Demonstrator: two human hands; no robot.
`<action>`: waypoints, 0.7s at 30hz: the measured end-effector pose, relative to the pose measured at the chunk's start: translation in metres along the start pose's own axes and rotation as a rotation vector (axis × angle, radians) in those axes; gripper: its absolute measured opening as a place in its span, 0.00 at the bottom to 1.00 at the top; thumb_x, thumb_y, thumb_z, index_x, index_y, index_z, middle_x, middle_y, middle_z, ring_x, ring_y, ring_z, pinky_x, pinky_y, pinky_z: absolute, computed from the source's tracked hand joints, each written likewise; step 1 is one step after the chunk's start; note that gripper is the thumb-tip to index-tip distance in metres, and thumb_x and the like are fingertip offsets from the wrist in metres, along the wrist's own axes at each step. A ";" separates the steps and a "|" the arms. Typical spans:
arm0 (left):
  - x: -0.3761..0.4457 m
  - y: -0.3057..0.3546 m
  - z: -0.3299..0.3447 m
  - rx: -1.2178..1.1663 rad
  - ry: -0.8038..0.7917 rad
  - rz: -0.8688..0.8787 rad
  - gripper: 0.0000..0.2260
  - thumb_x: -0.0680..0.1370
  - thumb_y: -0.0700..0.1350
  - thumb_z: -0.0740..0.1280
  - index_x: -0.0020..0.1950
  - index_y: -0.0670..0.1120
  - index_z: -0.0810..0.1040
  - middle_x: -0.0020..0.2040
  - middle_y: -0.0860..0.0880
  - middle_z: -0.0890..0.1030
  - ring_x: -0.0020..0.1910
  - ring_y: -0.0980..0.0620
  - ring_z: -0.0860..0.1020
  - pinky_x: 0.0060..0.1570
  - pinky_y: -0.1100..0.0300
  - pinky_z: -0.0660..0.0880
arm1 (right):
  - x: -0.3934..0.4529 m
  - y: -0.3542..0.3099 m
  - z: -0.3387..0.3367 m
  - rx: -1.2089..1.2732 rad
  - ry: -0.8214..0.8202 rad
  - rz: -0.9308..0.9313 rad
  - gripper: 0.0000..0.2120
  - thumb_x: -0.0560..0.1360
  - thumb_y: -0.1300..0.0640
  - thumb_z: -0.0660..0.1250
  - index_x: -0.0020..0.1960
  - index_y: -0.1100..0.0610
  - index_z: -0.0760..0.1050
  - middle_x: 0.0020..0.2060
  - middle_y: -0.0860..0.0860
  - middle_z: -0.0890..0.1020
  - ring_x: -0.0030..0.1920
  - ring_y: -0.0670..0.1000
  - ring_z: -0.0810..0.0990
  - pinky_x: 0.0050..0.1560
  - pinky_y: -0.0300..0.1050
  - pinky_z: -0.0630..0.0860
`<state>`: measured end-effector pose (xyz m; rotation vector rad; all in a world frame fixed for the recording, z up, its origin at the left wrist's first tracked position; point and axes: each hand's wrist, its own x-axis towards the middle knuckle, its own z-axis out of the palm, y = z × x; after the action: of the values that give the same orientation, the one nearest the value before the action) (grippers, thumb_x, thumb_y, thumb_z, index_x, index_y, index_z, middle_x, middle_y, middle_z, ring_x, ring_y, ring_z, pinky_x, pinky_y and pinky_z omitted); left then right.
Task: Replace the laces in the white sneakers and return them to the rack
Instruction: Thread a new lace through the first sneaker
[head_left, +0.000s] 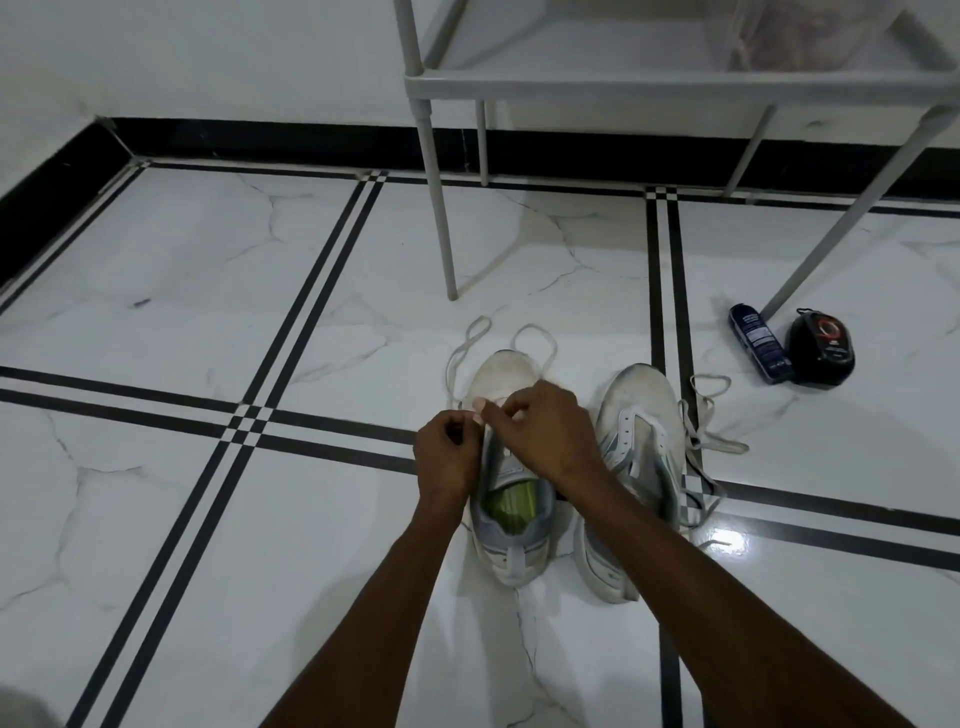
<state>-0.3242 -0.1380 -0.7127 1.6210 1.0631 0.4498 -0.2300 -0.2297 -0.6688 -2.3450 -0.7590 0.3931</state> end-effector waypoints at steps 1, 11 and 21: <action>0.000 0.000 0.000 -0.010 -0.005 0.017 0.06 0.80 0.44 0.69 0.49 0.42 0.83 0.43 0.47 0.85 0.46 0.50 0.84 0.51 0.54 0.81 | 0.001 -0.002 -0.001 0.040 -0.131 0.071 0.22 0.75 0.38 0.68 0.32 0.53 0.79 0.31 0.47 0.79 0.35 0.46 0.76 0.38 0.41 0.72; 0.037 -0.027 -0.085 0.032 0.554 -0.509 0.13 0.81 0.38 0.60 0.62 0.33 0.77 0.60 0.33 0.79 0.63 0.32 0.76 0.62 0.44 0.73 | -0.009 0.032 0.005 0.322 -0.087 0.125 0.08 0.74 0.57 0.71 0.39 0.60 0.85 0.28 0.48 0.80 0.30 0.41 0.74 0.39 0.34 0.73; 0.014 -0.009 0.000 0.482 0.018 0.329 0.12 0.74 0.62 0.70 0.44 0.53 0.82 0.50 0.53 0.81 0.54 0.47 0.76 0.55 0.53 0.69 | -0.004 0.028 0.007 0.250 -0.109 0.021 0.10 0.76 0.53 0.71 0.42 0.57 0.86 0.28 0.42 0.74 0.31 0.41 0.72 0.35 0.30 0.64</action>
<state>-0.3206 -0.1260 -0.7242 2.2415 0.9652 0.4449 -0.2250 -0.2463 -0.6921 -2.1123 -0.6926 0.5939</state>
